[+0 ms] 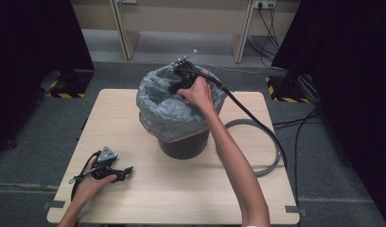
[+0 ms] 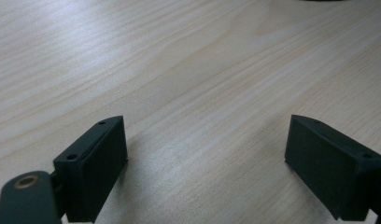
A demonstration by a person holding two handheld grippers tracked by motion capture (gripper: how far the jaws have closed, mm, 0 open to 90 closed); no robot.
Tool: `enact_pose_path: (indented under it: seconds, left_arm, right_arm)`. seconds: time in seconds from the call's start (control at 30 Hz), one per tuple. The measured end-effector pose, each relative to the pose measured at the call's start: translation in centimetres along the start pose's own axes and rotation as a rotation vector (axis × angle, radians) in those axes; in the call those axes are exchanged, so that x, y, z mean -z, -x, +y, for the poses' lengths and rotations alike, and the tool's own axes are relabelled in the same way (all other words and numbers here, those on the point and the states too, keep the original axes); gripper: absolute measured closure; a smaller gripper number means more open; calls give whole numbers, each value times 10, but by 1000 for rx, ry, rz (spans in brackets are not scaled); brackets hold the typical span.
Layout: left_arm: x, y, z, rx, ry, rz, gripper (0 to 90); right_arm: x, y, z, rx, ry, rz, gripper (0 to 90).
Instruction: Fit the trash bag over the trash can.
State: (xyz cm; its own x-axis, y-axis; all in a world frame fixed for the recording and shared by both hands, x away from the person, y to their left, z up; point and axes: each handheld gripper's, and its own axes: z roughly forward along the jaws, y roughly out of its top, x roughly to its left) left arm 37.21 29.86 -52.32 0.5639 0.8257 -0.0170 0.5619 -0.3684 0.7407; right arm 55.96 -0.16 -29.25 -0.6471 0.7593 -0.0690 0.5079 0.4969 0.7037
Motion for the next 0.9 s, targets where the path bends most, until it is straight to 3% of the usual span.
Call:
enact_pose_path:
  seconds: [0.1, 0.23, 0.4, 0.5, 0.57, 0.67, 0.77, 0.9]
  left_arm:
    - [0, 0, 0, -1, 0, -1, 120]
    - [0, 0, 0, -1, 1, -1, 120]
    - [0, 0, 0, -1, 1, -1, 120]
    - [0, 0, 0, -1, 1, -2, 120]
    - [0, 0, 0, -2, 1, -3, 120]
    - [0, 0, 0, -4, 1, -5, 120]
    - [0, 0, 0, -5, 1, -6, 120]
    - [0, -1, 0, -5, 1, -7, 120]
  right_arm:
    - [17, -3, 2, -21, 116, 26, 275]
    - [22, -14, 1, 3, 146, 88, 264]
    - [7, -35, -6, 113, 57, 117, 260]
    - [-7, -46, -13, 193, -69, 99, 254]
    - [-12, -49, -16, 215, -127, 98, 251]
    - [-12, -47, -16, 226, -136, 85, 244]
    - [-9, -44, -13, 196, -103, 74, 241]
    - [5, -38, -5, 126, 40, 49, 238]
